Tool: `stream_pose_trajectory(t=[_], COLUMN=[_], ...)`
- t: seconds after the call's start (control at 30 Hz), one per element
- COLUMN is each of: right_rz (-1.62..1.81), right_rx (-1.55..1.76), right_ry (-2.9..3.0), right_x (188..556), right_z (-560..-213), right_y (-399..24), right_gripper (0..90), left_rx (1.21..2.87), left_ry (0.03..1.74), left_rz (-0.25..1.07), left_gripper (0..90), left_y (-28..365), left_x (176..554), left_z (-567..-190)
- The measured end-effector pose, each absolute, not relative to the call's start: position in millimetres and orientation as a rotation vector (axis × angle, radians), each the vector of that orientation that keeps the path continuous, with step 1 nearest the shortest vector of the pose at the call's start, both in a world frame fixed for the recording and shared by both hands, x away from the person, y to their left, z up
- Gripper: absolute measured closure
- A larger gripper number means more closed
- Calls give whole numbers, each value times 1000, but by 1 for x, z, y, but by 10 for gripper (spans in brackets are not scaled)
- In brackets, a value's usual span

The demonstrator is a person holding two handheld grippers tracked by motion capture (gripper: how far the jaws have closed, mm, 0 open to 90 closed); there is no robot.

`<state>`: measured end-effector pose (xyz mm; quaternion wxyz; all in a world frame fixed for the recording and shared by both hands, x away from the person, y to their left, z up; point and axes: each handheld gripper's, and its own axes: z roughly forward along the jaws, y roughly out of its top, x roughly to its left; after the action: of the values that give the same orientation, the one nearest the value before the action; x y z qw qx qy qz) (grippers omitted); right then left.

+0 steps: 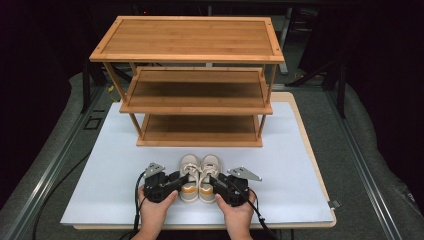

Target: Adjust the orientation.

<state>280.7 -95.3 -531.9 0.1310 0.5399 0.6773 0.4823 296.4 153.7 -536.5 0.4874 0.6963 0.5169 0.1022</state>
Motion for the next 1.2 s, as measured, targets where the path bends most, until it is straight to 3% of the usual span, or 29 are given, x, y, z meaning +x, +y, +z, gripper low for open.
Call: stream_pose_trajectory(t=[0.23, 0.7, 1.2], right_rz=[1404, 1494, 1487], right_rx=[1585, 1631, 1652], right_ry=[1919, 1771, 1748], right_x=[304, 306, 305], right_z=[-534, -546, -547], right_y=[-97, -93, -92], right_gripper=[588, 514, 530], left_rx=[1631, 1468, 1479], left_ry=[1278, 1279, 1291], left_rz=[252, 215, 240], left_gripper=[538, 482, 491], left_y=[150, 154, 150], left_x=[317, 315, 314], left_z=[-540, -554, -553])
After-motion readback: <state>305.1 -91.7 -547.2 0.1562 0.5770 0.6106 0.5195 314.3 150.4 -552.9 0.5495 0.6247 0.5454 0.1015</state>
